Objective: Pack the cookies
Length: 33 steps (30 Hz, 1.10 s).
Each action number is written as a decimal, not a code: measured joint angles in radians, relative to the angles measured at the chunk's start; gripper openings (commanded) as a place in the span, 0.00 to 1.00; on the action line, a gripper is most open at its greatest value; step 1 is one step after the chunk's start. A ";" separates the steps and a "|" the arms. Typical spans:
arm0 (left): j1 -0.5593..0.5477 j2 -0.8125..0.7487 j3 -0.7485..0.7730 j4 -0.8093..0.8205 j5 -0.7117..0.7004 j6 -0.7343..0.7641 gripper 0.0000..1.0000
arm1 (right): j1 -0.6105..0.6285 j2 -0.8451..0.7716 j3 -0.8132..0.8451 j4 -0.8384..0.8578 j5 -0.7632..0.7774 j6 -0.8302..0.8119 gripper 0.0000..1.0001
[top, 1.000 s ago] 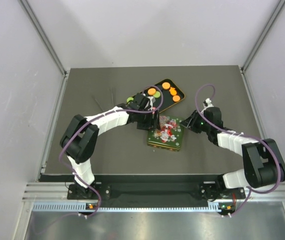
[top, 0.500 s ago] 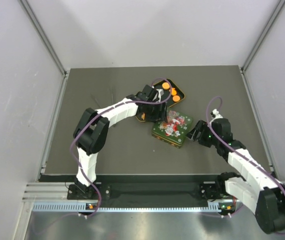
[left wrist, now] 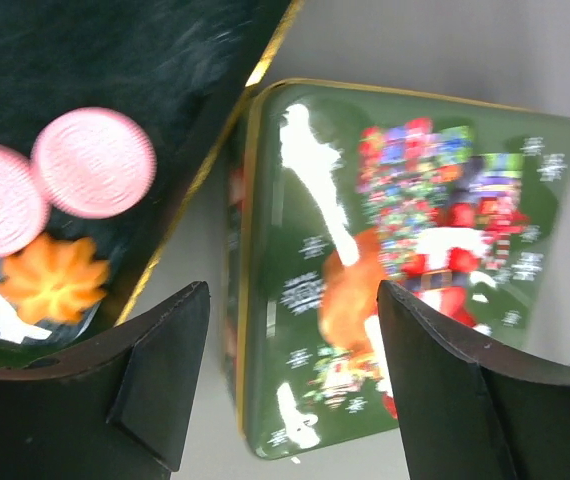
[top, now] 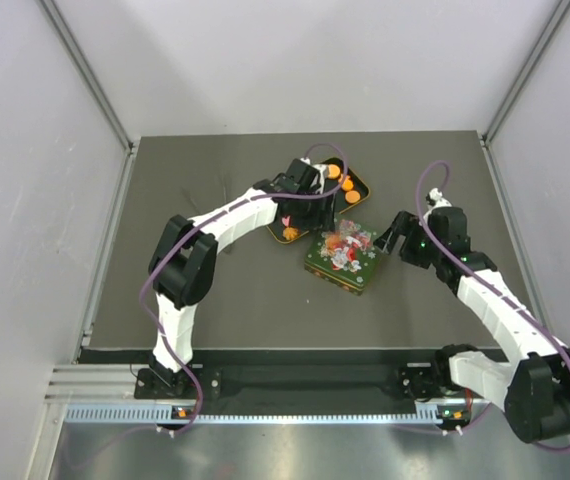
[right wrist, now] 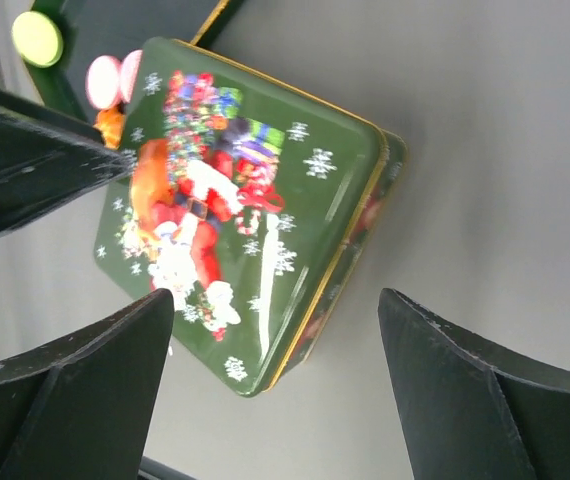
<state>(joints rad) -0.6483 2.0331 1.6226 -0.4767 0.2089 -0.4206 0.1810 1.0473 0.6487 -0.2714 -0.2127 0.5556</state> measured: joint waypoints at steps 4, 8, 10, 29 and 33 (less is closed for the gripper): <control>0.010 -0.067 -0.116 0.040 -0.050 -0.018 0.72 | 0.051 -0.001 0.021 -0.007 0.005 -0.020 0.83; 0.042 -0.203 -0.309 0.072 -0.053 -0.053 0.72 | 0.081 -0.009 0.021 -0.018 0.005 -0.033 0.83; 0.055 -0.258 -0.379 0.097 -0.044 -0.068 0.72 | 0.084 -0.013 0.024 -0.029 0.008 -0.038 0.83; -0.111 0.072 -0.117 0.345 0.074 -0.271 0.69 | 0.124 -0.012 0.080 -0.066 0.019 -0.074 0.86; -0.106 0.073 -0.121 0.351 0.073 -0.280 0.69 | 0.124 -0.012 0.080 -0.075 0.033 -0.084 0.89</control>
<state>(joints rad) -0.7540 2.1059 1.5017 -0.1257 0.2817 -0.7010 0.3050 1.0351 0.7292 -0.3466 -0.1795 0.4713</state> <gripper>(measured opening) 0.692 0.863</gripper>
